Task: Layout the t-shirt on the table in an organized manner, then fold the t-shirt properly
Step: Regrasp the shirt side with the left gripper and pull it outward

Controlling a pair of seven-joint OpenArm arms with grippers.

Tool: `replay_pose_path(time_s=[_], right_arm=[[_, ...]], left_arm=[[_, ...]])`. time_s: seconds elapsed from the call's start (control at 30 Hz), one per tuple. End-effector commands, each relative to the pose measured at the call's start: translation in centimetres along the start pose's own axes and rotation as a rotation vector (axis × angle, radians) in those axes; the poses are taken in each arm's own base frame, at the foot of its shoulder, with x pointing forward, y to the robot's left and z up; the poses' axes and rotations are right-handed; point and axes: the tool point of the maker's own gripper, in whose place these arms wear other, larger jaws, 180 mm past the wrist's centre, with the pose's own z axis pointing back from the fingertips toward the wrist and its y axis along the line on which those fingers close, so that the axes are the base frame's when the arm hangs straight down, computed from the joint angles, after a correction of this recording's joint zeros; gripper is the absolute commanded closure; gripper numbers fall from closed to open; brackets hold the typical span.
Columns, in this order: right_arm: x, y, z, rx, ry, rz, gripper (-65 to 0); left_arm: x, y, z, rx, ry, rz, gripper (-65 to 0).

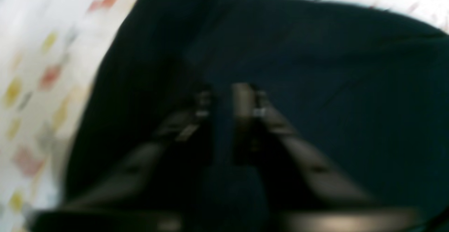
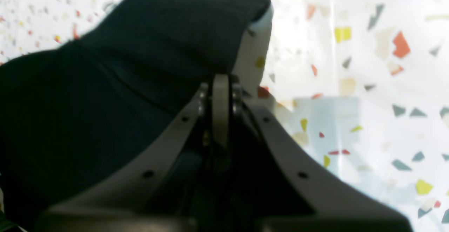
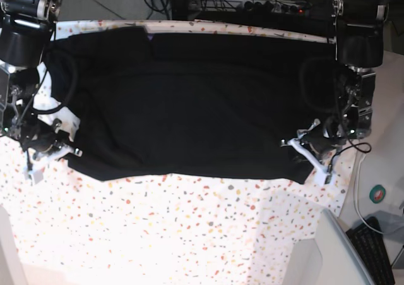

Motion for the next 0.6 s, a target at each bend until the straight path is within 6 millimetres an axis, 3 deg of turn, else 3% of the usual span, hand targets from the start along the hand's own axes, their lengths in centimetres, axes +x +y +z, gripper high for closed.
replay_pose_path(time_s=[0.0, 0.13, 0.27, 0.43, 0.57], right_arm=[[2.2, -0.1, 0.6, 0.003, -0.056, 0.017, 0.0], [1.6, -0.3, 0.6, -0.002, -0.046, 0.013, 0.0], [1.6, -0.4, 0.6, -0.002, -0.046, 0.012, 0.0], [1.7, -0.5, 0.7, -0.005, -0.051, 0.009, 0.0], [1.8, -0.4, 0.7, -0.004, -0.05, 0.012, 0.0]], left_arm=[[1.1, 0.0, -0.1, 0.004, -0.033, -0.019, 0.0], [-0.5, -1.0, -1.2, 0.028, 0.013, -0.083, 0.0], [-2.8, -0.7, -1.6, 0.102, 0.074, -0.158, 0.0], [-6.7, -0.6, -1.1, 0.114, 0.175, -0.169, 0.0], [-8.1, -2.5, -0.1, 0.084, 0.206, -0.195, 0.0]])
